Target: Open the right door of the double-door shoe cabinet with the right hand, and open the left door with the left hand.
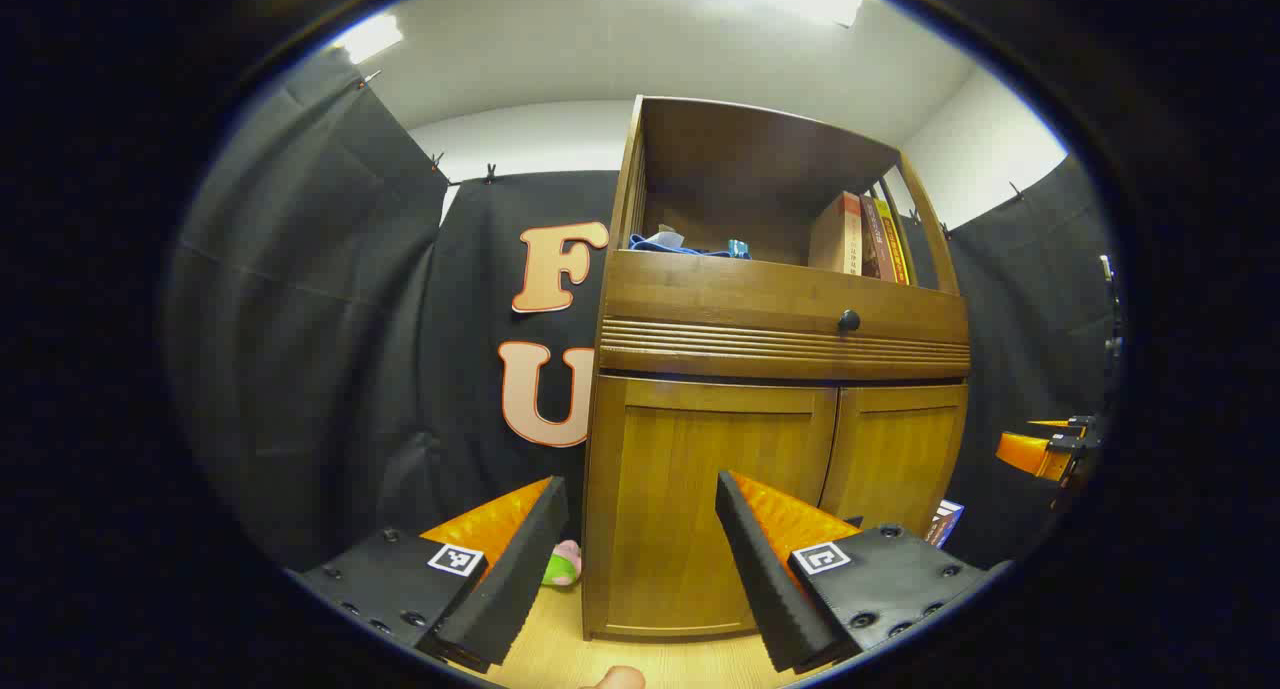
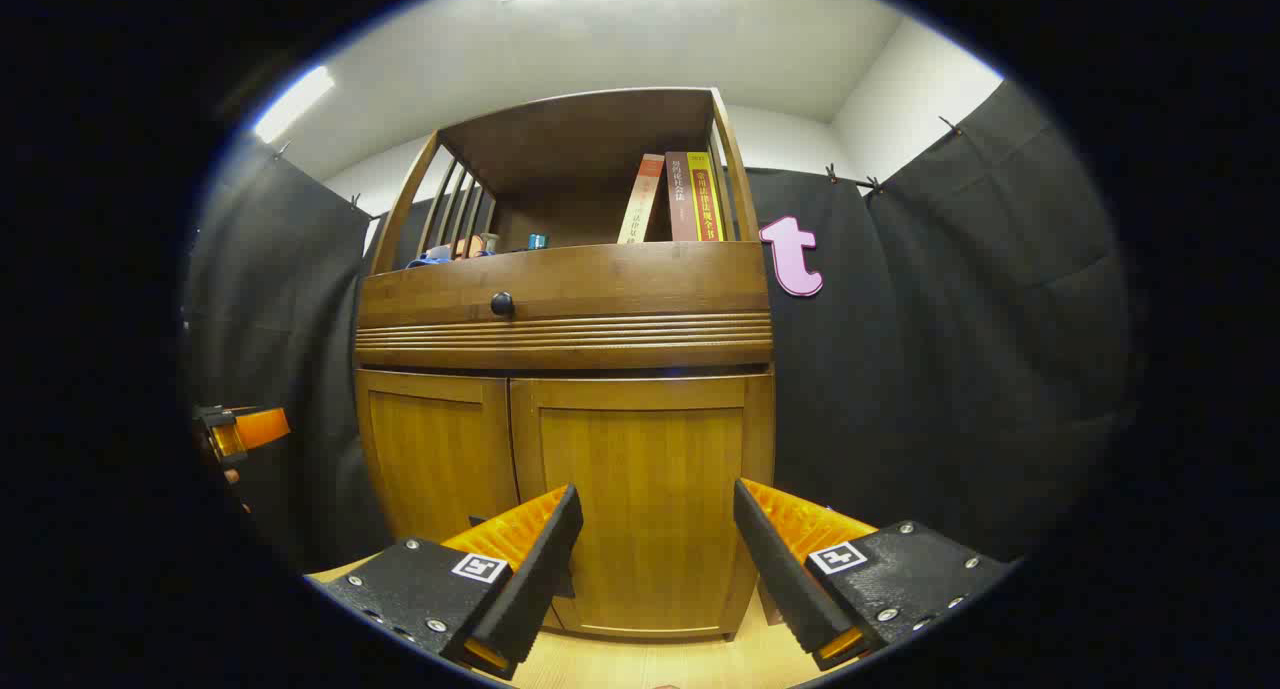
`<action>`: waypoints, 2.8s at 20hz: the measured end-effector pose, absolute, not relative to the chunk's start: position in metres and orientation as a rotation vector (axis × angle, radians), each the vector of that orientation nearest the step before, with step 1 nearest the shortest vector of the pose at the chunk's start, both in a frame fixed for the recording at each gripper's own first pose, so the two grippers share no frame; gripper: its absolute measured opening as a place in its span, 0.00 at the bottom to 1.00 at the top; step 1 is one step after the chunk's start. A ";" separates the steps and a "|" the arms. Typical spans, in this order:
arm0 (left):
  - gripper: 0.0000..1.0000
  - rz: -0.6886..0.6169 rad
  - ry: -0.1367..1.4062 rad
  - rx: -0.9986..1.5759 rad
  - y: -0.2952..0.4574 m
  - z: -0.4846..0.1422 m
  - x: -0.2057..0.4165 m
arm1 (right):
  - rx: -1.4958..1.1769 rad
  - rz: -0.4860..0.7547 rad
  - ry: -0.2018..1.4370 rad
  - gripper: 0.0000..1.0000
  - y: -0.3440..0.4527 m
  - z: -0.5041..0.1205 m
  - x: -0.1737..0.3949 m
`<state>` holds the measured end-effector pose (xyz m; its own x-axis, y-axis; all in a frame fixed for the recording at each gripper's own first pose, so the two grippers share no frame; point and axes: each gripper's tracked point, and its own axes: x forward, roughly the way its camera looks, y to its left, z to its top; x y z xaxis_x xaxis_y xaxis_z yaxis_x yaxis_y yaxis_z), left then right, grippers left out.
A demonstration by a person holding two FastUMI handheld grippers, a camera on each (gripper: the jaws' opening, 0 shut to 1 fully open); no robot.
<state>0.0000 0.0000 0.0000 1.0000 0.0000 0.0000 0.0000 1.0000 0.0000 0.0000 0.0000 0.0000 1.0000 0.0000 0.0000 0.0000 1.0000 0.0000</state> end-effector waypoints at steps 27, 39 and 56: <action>0.95 -0.028 -0.002 0.022 -0.016 0.009 -0.016 | -0.017 0.010 -0.016 0.94 0.009 -0.003 -0.008; 0.95 -0.039 0.000 0.032 -0.022 0.007 -0.020 | -0.016 0.032 0.034 1.00 0.014 -0.035 0.003; 0.95 -0.080 0.009 0.064 -0.048 0.001 -0.018 | -0.015 0.101 0.063 0.94 0.068 -0.127 0.044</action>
<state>-0.0177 -0.0482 0.0011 0.9968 -0.0796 -0.0117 0.0801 0.9948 0.0633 0.0445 0.0680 -0.1273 0.9929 0.1007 -0.0633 -0.1016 0.9948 -0.0113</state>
